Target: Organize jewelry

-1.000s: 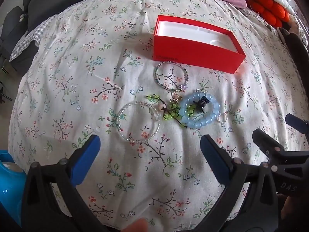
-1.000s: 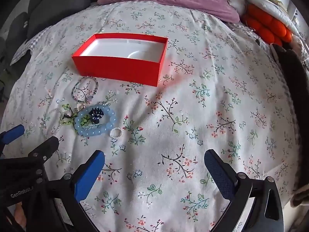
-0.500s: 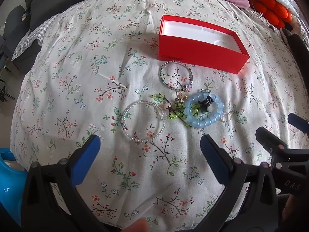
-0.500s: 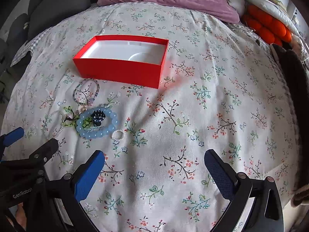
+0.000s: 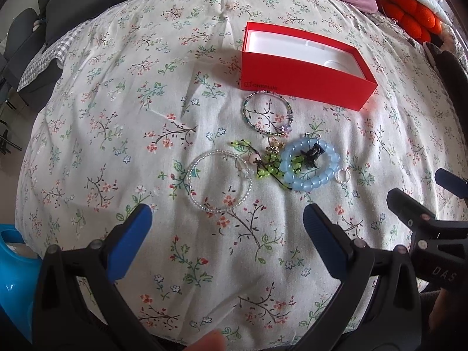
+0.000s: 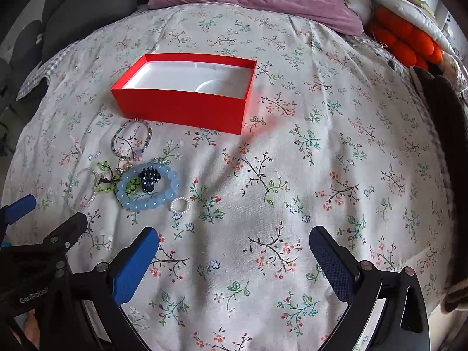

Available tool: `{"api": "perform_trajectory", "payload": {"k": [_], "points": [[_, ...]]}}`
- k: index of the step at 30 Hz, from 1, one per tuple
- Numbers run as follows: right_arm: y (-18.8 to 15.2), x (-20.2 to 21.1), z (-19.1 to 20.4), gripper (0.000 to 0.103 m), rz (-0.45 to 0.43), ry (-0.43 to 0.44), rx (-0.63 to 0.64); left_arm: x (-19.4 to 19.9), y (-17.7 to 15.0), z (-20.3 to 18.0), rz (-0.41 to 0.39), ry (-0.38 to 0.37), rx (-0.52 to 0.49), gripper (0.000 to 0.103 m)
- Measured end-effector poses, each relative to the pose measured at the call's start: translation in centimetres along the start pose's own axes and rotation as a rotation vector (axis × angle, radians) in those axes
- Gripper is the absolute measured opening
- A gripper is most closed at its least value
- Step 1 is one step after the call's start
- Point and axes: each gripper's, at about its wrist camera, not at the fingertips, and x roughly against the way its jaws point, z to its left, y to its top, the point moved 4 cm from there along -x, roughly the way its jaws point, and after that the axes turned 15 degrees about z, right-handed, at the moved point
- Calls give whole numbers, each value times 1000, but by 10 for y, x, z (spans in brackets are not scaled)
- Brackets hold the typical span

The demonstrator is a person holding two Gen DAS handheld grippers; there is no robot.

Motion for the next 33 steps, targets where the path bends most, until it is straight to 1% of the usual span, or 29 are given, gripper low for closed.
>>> {"api": "perform_trajectory", "payload": {"k": [29, 33], "points": [[0, 0, -2, 103, -3, -2, -2, 0, 1, 2, 2, -10, 10, 103], [0, 0, -2, 103, -3, -2, -3, -2, 1, 2, 9, -21, 13, 103]]}}
